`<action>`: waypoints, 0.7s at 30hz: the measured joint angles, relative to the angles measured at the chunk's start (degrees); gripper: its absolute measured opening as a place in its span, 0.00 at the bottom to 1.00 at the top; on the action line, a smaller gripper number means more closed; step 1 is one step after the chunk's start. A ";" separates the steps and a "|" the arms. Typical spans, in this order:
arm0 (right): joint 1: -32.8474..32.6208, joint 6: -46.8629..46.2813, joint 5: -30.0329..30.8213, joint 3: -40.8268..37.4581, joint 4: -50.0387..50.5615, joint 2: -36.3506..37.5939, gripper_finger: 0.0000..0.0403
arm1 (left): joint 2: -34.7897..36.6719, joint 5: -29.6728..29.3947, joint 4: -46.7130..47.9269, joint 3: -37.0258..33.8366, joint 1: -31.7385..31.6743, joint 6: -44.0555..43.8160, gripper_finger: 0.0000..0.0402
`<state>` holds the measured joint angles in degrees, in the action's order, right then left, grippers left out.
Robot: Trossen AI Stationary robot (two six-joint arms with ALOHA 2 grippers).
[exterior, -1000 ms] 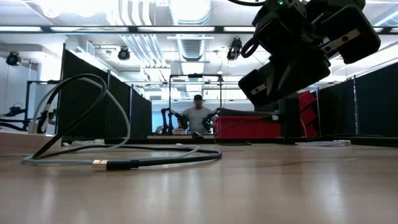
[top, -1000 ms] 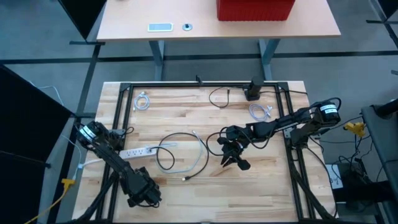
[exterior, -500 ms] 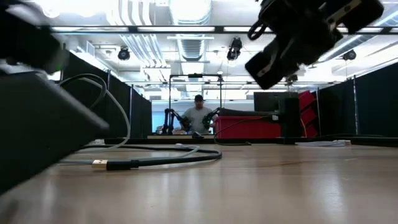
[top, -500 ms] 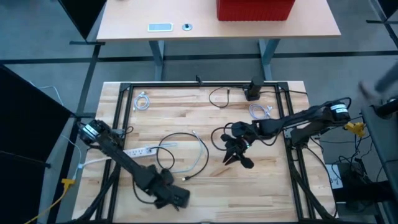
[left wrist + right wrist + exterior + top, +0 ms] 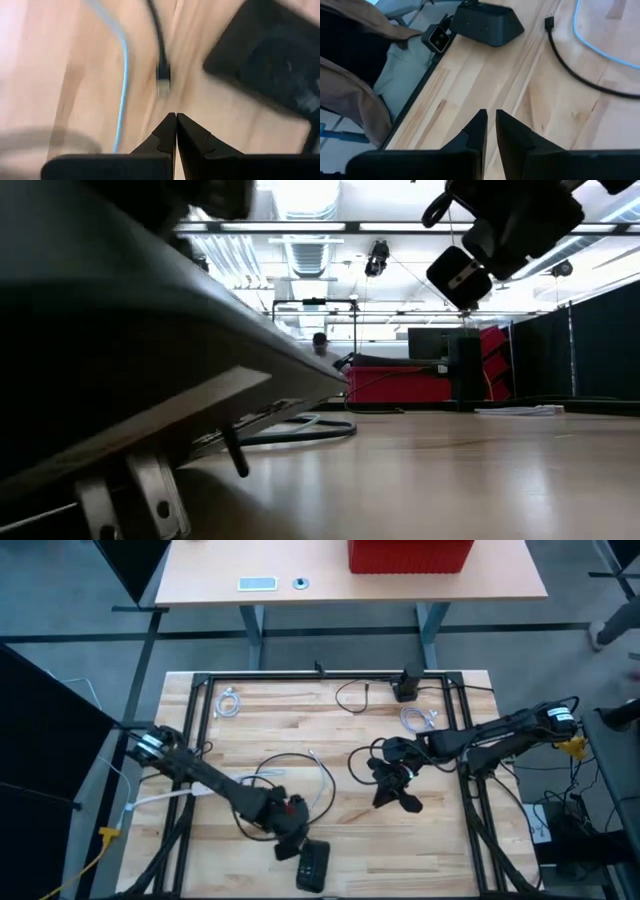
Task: Insert USB
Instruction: Move the black outlet extension to the top right of the table
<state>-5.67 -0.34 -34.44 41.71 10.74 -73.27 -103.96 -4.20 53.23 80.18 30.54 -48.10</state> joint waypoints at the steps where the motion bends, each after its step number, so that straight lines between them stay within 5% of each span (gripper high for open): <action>1: -0.12 0.02 0.00 0.00 0.04 -0.13 0.06 | 0.00 1.09 1.04 1.35 1.32 -1.86 0.00; 9: -0.09 0.90 0.11 0.00 -0.63 -1.57 0.06 | -1.82 10.93 -12.80 1.84 8.47 -11.63 0.00; 21: -0.09 -0.57 0.07 -0.02 -0.25 -3.74 0.06 | -10.19 9.46 -29.29 -1.07 6.21 4.98 0.00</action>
<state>-5.76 -0.91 -34.37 41.69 10.49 -77.01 -114.15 5.26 23.94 79.10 36.75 -43.12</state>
